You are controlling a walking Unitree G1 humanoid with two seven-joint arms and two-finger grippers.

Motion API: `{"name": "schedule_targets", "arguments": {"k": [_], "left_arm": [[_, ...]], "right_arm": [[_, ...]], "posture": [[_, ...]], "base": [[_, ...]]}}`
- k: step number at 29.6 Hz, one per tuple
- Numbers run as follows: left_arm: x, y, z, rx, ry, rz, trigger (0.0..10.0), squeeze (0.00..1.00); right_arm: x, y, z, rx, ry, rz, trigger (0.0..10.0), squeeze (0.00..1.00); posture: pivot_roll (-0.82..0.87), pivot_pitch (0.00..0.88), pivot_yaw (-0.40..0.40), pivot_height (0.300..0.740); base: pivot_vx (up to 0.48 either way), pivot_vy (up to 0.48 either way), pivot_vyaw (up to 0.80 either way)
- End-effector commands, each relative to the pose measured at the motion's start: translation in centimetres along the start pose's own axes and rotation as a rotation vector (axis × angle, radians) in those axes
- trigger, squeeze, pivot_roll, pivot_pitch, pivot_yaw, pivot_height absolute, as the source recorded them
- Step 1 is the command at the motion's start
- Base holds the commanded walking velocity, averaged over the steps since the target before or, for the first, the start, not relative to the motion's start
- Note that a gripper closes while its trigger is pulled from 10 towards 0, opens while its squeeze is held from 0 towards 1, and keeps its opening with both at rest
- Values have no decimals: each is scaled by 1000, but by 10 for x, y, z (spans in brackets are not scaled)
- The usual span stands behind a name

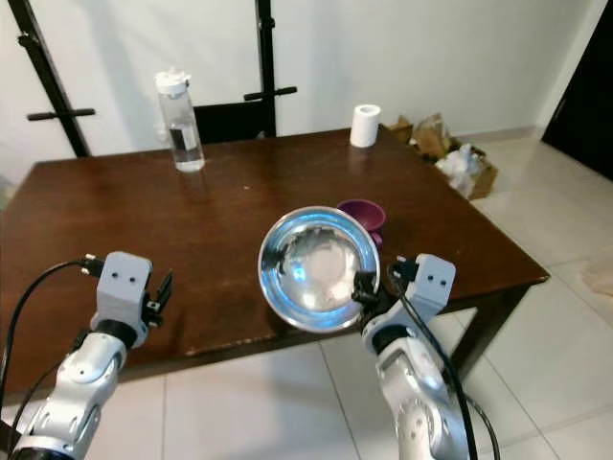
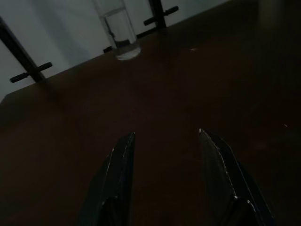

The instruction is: Setting the table

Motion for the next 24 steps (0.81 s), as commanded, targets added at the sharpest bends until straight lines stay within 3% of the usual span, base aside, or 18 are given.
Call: {"name": "schedule_targets", "arguments": {"k": [1, 24], "left_arm": [[-7, -2, 3, 8, -4, 23, 10000, 0], [-9, -2, -3, -15, 14, 34, 10000, 0]], "right_arm": [[4, -1, 1, -1, 5, -17, 10000, 0], [3, -2, 3, 2, 9, -22, 10000, 0]], "posture": [[-22, 85, 109, 740], [-21, 86, 116, 740]], "base": [[480, 0, 0], [21, 0, 0]]}}
Point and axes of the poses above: a point about 5 cm out from each wrist's last joint towards the gripper, its own y axis pointing out of the wrist towards the gripper, its own x axis along the axis of the wrist's last joint, z = x × y, the point moved 6 cm from there along y, pointing out of the wrist towards the gripper, and after that the axes turned 14 degrees about -y, right-handed, at the moved point
